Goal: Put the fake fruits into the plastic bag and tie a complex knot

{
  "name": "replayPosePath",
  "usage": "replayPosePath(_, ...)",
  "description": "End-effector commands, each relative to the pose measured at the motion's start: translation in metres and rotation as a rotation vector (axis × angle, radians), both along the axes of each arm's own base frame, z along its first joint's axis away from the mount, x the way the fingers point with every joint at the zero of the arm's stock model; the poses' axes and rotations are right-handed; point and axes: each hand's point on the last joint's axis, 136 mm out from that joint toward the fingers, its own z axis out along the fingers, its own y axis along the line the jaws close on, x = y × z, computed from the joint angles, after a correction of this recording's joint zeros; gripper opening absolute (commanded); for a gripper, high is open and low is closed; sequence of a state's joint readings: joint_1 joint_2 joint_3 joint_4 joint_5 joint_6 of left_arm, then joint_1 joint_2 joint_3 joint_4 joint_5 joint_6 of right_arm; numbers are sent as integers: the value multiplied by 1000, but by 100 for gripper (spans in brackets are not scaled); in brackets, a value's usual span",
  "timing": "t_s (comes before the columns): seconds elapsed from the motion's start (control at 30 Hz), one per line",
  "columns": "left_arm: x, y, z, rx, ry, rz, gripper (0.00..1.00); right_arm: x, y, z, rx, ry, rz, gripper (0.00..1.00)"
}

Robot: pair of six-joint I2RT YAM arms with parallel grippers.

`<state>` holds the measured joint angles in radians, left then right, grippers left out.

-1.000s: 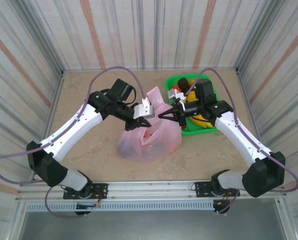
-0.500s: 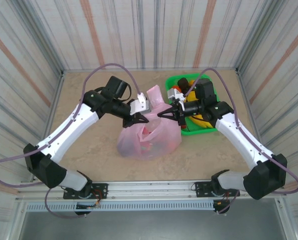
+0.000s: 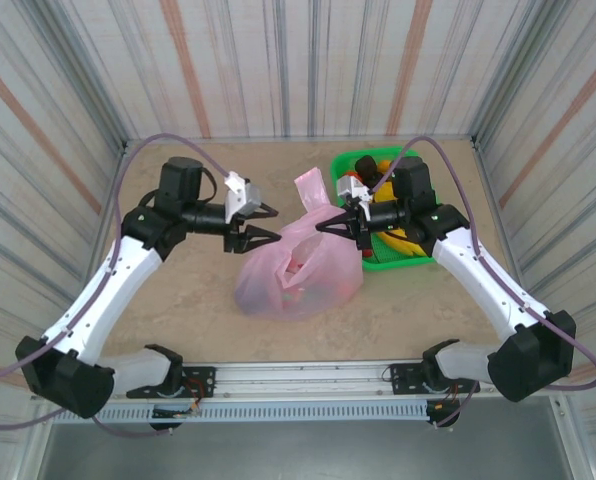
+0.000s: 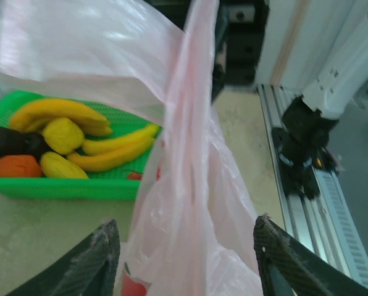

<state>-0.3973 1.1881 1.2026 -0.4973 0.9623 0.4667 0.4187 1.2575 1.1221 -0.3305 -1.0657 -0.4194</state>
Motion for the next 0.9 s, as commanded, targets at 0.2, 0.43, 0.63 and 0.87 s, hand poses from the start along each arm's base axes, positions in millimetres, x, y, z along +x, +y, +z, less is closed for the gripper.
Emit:
replayPosePath(0.2,89,21,21,-181,103,274,64,-4,1,4,11,-8,-1,0)
replayPosePath(0.43,130,9,12,-253,200,328,68,-7,5,8,18,-15,8,0)
replayPosePath(0.63,136,-8,12,-275,205,311,73,-6,6,7,17,-10,10,0)
replayPosePath(0.87,127,-35,12,-278,193,231,80,-6,6,7,18,-10,10,0)
